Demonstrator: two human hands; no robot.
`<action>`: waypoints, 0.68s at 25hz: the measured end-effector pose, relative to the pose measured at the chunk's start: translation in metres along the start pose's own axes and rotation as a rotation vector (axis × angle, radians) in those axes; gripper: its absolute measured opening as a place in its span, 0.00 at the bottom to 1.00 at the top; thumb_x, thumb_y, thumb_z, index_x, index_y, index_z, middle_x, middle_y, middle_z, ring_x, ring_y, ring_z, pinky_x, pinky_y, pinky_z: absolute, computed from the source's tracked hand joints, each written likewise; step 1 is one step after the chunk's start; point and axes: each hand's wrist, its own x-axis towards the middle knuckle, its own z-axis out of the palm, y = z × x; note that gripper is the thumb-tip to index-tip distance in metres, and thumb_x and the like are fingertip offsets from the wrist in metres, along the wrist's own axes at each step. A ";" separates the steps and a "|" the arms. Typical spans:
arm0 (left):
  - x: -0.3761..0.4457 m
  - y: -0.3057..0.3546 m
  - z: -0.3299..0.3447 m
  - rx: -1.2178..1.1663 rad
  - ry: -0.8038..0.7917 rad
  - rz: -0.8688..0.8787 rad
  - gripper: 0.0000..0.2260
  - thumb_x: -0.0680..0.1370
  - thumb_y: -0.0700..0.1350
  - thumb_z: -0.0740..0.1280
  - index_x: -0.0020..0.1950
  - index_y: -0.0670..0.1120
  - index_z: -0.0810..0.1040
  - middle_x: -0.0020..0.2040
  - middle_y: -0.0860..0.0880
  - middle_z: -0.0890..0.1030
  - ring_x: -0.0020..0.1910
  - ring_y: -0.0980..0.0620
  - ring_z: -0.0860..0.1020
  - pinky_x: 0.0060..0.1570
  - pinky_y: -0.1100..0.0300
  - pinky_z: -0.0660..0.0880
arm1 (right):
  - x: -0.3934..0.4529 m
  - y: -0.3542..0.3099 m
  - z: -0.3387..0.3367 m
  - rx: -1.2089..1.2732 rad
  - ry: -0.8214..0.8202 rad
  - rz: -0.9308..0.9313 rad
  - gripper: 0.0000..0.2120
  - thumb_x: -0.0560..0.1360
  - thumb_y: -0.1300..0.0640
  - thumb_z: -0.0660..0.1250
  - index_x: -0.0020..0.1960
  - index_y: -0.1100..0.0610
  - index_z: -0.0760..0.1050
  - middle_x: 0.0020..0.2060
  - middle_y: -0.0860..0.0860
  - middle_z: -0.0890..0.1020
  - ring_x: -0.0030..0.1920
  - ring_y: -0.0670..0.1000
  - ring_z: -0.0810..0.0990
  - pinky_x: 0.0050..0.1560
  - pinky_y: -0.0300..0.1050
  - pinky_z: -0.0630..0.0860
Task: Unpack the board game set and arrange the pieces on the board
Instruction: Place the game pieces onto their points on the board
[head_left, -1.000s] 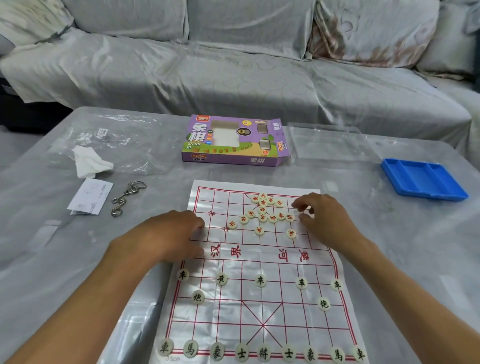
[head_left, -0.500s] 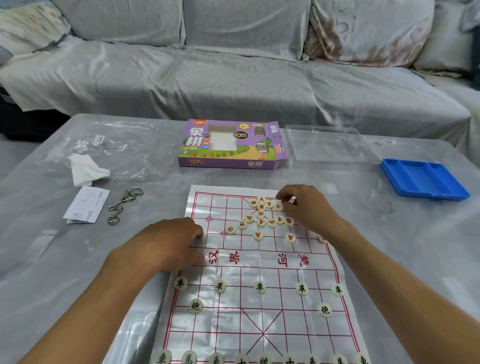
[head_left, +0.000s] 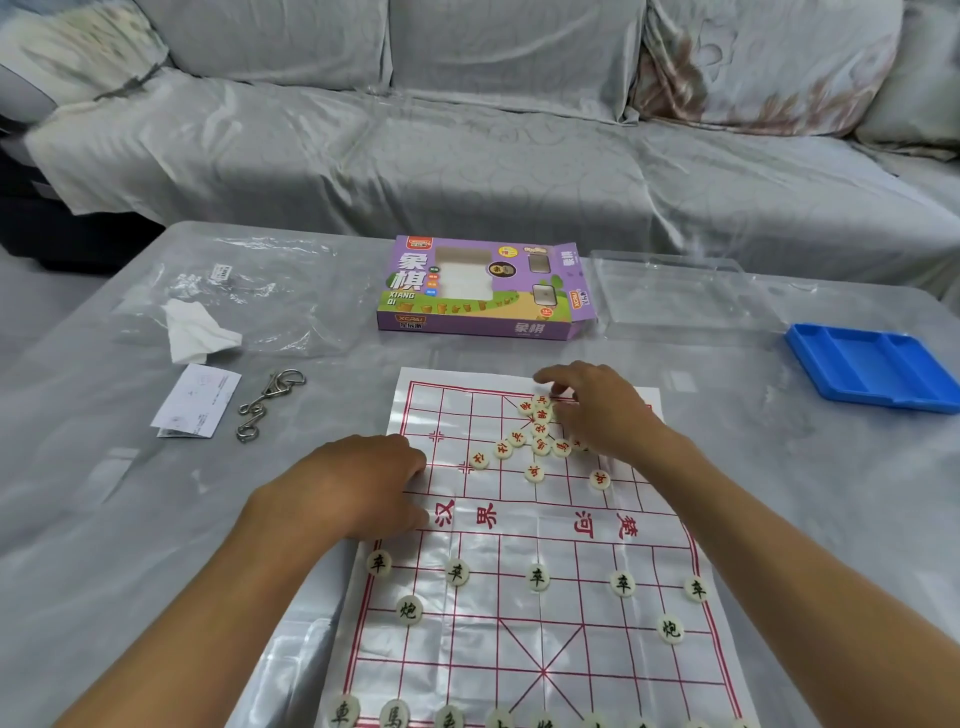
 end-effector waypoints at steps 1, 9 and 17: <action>0.000 0.000 0.000 -0.002 0.000 0.000 0.20 0.77 0.60 0.62 0.65 0.51 0.71 0.64 0.54 0.72 0.59 0.50 0.73 0.59 0.53 0.72 | 0.002 -0.003 0.002 -0.048 -0.018 -0.023 0.16 0.79 0.59 0.63 0.65 0.48 0.76 0.60 0.50 0.78 0.57 0.52 0.76 0.54 0.42 0.71; 0.000 -0.002 0.002 -0.030 0.035 0.006 0.19 0.77 0.59 0.63 0.65 0.51 0.72 0.64 0.53 0.73 0.59 0.49 0.73 0.58 0.54 0.73 | 0.007 0.005 0.000 0.067 -0.004 0.072 0.05 0.75 0.56 0.70 0.48 0.51 0.75 0.47 0.49 0.81 0.45 0.47 0.77 0.43 0.37 0.72; 0.015 0.014 0.009 -0.132 0.313 0.168 0.18 0.76 0.44 0.63 0.64 0.58 0.72 0.70 0.51 0.62 0.71 0.50 0.58 0.62 0.53 0.64 | -0.027 -0.029 -0.011 0.331 0.138 0.018 0.04 0.76 0.58 0.69 0.51 0.52 0.78 0.40 0.46 0.79 0.38 0.43 0.76 0.39 0.32 0.71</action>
